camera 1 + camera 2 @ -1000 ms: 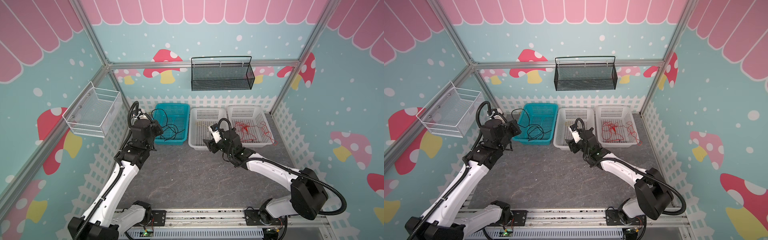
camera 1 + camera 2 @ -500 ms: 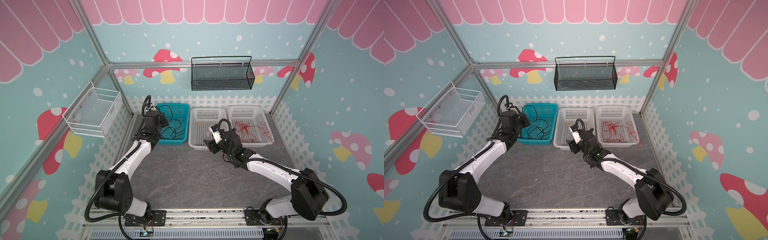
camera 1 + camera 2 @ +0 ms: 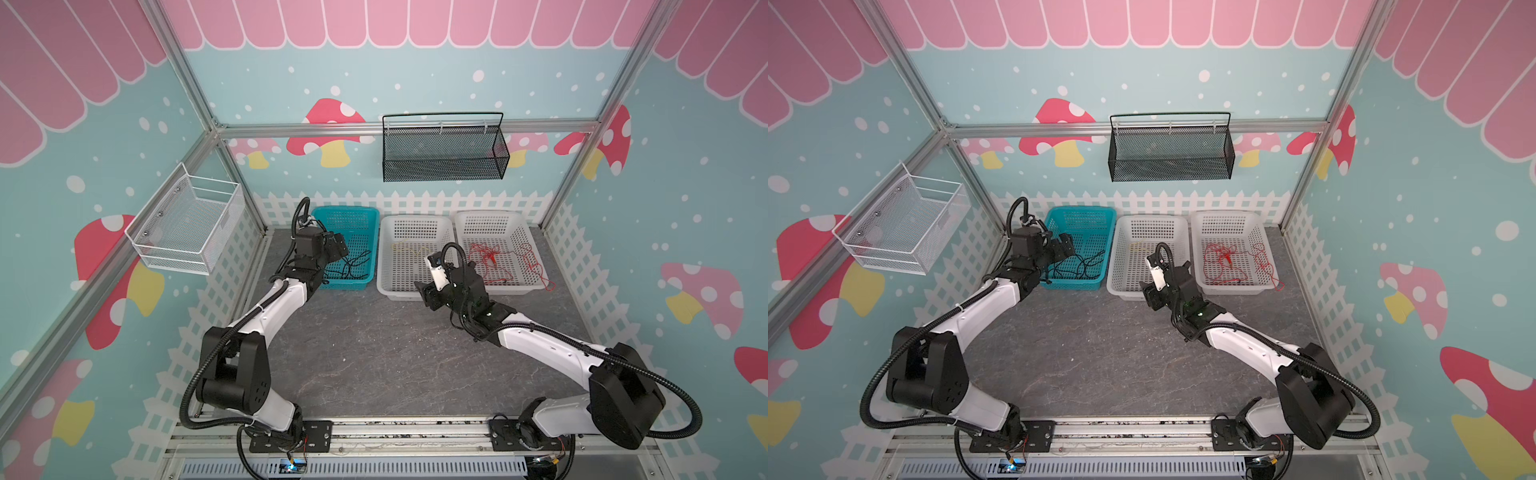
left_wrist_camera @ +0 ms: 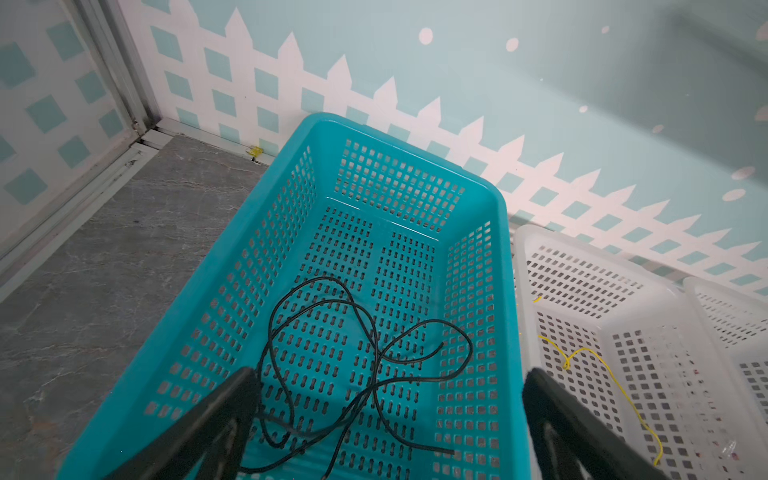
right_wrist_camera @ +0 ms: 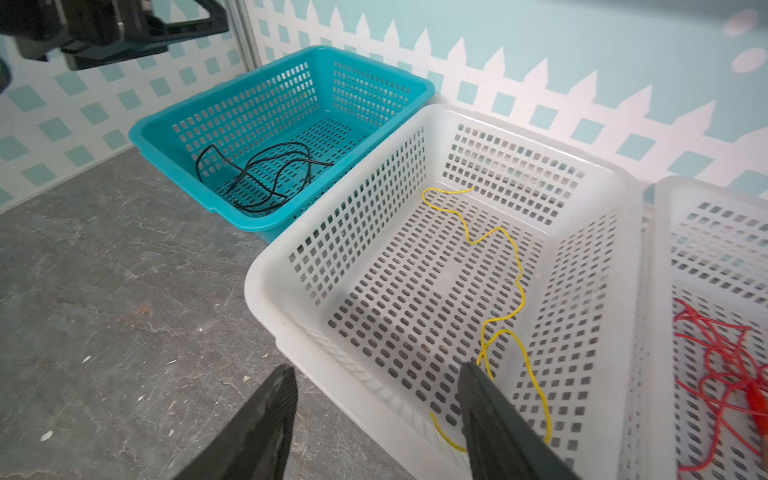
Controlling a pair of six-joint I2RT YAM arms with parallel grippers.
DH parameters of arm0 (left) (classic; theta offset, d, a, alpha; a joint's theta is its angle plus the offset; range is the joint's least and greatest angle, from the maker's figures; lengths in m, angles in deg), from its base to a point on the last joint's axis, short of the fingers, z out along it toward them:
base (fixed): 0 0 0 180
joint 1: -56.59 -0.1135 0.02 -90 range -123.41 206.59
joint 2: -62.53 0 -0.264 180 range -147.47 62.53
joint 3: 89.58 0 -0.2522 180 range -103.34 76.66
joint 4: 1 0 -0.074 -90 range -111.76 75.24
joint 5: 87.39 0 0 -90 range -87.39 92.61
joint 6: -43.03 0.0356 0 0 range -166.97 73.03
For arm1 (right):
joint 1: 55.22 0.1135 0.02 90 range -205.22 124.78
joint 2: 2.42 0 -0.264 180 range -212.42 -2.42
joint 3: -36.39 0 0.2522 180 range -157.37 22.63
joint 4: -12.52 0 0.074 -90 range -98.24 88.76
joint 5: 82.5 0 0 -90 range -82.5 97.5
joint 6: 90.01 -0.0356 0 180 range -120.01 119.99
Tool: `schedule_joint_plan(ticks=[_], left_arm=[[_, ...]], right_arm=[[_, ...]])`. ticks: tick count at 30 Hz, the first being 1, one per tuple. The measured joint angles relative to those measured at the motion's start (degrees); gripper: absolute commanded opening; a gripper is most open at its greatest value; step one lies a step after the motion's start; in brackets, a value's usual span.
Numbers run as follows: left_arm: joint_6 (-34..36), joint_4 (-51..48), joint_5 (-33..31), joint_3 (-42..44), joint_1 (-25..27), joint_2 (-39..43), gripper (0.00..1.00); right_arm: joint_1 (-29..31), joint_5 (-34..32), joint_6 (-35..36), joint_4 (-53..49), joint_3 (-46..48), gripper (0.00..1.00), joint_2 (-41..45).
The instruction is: Untangle the cables
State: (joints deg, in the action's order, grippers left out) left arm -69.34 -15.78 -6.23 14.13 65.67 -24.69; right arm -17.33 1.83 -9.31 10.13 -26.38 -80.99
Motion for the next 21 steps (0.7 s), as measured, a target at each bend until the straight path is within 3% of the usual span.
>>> schedule_joint_plan(ticks=[6,14,19,21], left_arm=[[0.3,-1.2,-6.9,9.4,0.0,8.6,0.99],[2.4,-0.8,-18.0,23.2,0.0,16.5,0.99],[4.6,2.2,-19.6,29.4,0.0,19.3,0.99],[6.0,5.4,-19.7,32.1,0.0,21.1,0.99]], right_arm=[[-2.0,-7.4,0.4,-3.5,1.6,0.7,2.6],[-13.2,-19.1,0.7,-5.0,10.5,0.78,10.0],[-17.3,-22.2,1.8,-1.5,15.4,0.89,8.6],[-20.2,-22.3,2.1,1.7,18.6,0.99,8.5]])
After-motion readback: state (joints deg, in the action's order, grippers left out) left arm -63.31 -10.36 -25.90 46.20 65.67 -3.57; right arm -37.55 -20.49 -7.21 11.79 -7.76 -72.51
